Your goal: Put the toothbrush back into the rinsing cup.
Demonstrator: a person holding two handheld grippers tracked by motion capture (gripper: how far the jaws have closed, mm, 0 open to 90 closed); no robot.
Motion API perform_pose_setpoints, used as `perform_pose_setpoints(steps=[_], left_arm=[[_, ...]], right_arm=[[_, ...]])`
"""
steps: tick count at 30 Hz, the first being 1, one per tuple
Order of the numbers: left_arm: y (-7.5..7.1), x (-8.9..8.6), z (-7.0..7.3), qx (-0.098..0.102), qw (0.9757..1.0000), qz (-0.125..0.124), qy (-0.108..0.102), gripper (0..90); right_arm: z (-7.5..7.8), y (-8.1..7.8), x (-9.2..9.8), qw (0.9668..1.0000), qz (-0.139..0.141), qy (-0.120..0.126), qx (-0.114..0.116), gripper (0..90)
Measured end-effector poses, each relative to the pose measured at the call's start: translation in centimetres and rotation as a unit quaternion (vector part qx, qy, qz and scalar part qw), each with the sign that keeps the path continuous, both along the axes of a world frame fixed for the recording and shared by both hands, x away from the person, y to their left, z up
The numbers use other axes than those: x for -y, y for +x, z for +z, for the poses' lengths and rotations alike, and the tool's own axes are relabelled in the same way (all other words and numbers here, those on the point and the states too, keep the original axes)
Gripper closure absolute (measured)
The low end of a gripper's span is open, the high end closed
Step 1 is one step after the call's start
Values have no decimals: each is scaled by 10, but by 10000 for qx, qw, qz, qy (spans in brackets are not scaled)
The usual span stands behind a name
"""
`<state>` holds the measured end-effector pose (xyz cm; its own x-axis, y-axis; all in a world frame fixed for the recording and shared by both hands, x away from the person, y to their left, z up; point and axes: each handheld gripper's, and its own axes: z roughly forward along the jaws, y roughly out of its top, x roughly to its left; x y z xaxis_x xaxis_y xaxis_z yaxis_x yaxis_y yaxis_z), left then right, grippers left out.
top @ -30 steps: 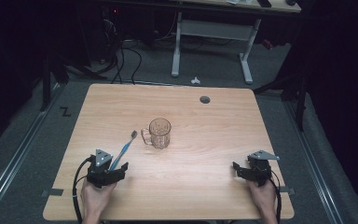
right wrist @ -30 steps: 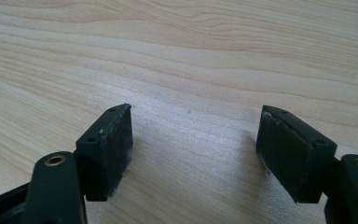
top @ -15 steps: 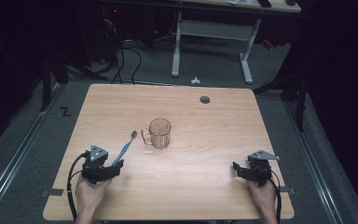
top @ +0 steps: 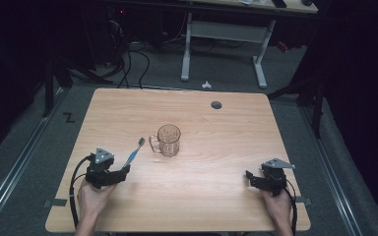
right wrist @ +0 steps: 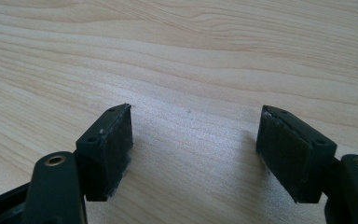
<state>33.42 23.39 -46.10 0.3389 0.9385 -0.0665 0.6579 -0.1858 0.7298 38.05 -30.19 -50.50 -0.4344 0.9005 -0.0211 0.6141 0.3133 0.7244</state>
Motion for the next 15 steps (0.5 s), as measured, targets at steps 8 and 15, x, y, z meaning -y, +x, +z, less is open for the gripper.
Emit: perform_pose_setpoints(steps=[8, 15], left_arm=[[9, -3, 4, -190, 9998, -30, 29, 346], [19, -2, 7, -341, 9993, -88, 124, 322]], right_arm=[[0, 0, 0, 10000, -2, 1, 0, 273], [0, 0, 0, 10000, -2, 1, 1, 273]])
